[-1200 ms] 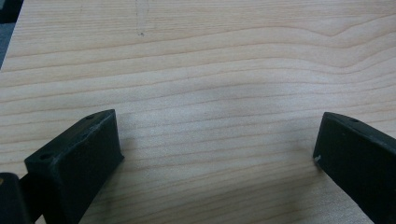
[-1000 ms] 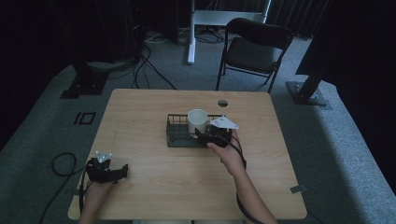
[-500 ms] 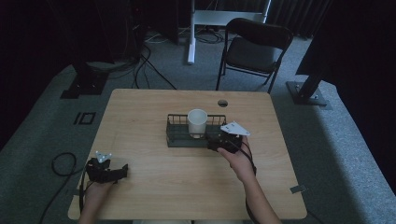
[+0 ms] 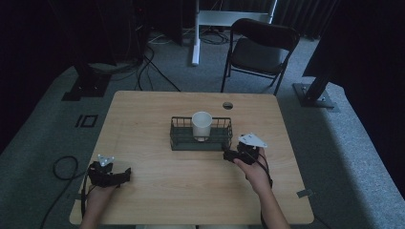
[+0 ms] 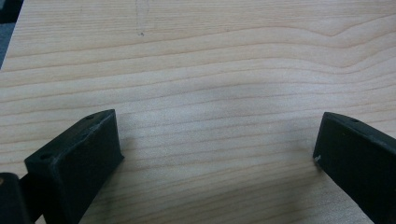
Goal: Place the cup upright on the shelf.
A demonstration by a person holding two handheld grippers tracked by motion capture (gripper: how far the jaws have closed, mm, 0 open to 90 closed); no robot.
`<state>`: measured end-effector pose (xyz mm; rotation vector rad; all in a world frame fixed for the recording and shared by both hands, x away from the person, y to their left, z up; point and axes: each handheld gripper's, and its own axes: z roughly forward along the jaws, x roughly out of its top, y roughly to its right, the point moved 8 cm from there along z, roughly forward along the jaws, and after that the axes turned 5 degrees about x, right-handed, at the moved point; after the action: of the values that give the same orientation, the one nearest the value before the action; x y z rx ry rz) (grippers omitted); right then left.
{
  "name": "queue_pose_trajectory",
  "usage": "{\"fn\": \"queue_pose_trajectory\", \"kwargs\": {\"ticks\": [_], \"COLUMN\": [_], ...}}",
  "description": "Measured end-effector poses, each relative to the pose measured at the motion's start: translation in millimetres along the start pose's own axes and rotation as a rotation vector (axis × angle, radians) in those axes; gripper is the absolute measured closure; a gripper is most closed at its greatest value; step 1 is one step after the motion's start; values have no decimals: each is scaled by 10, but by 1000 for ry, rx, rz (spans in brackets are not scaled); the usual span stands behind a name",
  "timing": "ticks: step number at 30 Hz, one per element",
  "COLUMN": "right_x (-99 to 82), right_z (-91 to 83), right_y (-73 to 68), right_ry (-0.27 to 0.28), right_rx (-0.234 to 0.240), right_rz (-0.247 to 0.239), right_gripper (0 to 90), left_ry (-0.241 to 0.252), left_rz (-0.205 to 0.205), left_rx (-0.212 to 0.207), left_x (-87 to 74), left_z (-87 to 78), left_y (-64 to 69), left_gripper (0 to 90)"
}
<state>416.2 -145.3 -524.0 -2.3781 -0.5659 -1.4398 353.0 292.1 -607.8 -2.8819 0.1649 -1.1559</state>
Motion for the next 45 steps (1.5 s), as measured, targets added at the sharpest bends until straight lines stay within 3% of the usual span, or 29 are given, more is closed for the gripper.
{"fn": "queue_pose_trajectory", "kwargs": {"ticks": [12,27,45], "right_x": [-368,-636,-855], "right_z": [-81,-212,-402], "right_y": [255,462,775], "right_ry": [-50,-101,-140], "right_rx": [-41,-65,-118], "right_rz": [43,69,145], "right_gripper": [121,121,121], "left_ry": [-1,-1,-1], "left_rz": [2,2,2], "left_rx": [0,0,0], "left_x": [-1,-1,-1], "left_z": [-1,-1,-1], "left_y": [-1,-1,-1], "left_gripper": [9,9,9]}}
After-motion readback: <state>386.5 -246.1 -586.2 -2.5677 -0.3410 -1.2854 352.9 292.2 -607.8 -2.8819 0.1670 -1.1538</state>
